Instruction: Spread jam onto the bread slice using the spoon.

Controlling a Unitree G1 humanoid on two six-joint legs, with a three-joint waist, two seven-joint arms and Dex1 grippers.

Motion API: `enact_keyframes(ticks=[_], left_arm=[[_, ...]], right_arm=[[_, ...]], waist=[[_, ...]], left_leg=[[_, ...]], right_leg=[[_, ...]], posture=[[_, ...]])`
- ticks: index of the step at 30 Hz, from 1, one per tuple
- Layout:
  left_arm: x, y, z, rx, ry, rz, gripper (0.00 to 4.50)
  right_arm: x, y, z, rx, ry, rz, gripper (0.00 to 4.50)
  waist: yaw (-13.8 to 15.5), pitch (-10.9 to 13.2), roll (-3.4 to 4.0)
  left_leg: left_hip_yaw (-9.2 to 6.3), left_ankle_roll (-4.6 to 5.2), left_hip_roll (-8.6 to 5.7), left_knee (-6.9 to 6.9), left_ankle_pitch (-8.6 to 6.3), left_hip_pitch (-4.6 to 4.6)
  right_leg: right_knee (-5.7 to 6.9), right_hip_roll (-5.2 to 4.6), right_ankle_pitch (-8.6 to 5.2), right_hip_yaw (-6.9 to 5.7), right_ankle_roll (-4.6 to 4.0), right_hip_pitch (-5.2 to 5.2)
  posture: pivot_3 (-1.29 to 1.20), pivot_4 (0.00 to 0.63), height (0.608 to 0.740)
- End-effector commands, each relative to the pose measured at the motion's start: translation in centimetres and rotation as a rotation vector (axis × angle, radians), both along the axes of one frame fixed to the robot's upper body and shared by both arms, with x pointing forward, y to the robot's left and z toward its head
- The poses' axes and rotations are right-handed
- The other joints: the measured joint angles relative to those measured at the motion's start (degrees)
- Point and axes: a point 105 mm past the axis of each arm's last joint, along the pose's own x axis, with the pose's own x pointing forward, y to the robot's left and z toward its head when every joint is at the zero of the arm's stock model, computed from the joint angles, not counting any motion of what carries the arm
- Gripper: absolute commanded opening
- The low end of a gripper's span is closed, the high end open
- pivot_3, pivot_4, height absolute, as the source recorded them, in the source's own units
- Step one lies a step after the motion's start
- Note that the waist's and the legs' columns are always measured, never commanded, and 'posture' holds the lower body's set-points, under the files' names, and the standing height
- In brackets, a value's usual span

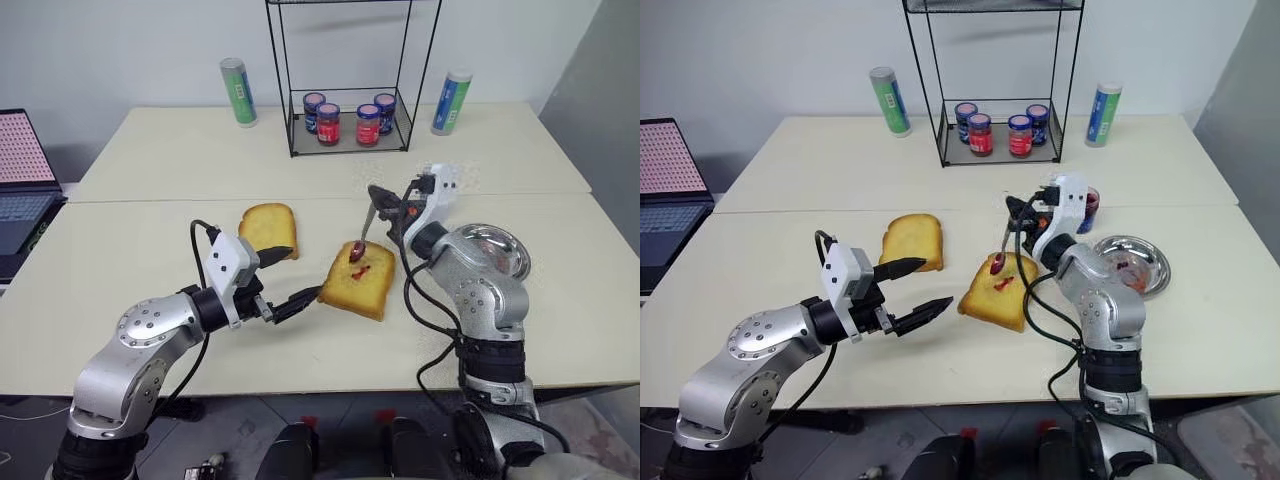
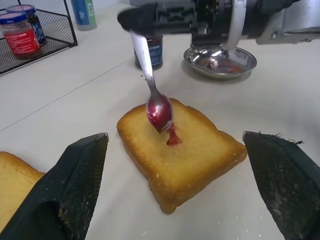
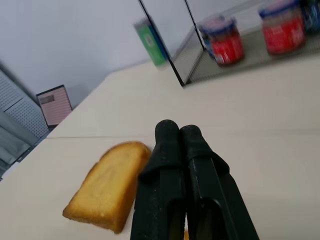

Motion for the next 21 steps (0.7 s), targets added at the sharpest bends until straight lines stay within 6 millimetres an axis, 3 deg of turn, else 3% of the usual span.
enact_keyframes(ticks=[1,6,13,17,21], left_arm=[[-0.2,-0.1,0.9,0.010,-0.048,-0.015,4.50],[-0.1,0.0,0.9,0.016,-0.048,-0.017,4.50],[0.1,-0.1,1.0,0.016,-0.050,-0.023,4.50],[0.1,0.0,1.0,0.016,-0.050,-0.022,4.50],[0.0,0.1,1.0,0.017,-0.050,-0.019,4.50]], right_arm=[[0.0,-0.5,-0.5,0.071,0.054,-0.021,0.00],[-0.1,-1.8,-1.2,-0.002,0.040,-0.047,0.00],[0.2,-4.0,0.7,-0.108,-0.078,-0.082,0.00],[0.3,-4.0,1.6,-0.114,-0.109,-0.074,0.00],[0.2,-2.5,3.2,-0.020,-0.111,-0.030,0.00]], waist=[[-0.07,0.00,0.01],[-0.22,0.01,0.01],[-0.20,0.00,0.01],[-0.19,0.00,0.00],[-0.19,0.01,0.01]], left_leg=[[0.01,0.00,0.00,-0.01,0.00,0.00],[0.04,0.01,0.02,-0.02,0.00,0.00],[0.05,0.01,0.02,-0.01,0.00,0.00],[0.05,0.01,0.03,-0.01,0.00,0.00],[0.05,0.01,0.03,-0.02,0.00,-0.01]], right_leg=[[0.00,0.00,0.00,0.01,0.00,-0.02],[0.01,0.01,0.00,0.01,0.00,-0.03],[0.00,0.02,0.00,0.00,0.00,-0.01],[0.00,0.02,0.00,0.00,0.00,-0.01],[0.01,0.02,0.00,0.01,0.00,-0.02]], posture=[[0.00,0.150,0.740],[0.00,0.150,0.740],[0.00,0.150,0.740],[0.00,0.150,0.740],[0.00,0.150,0.740]])
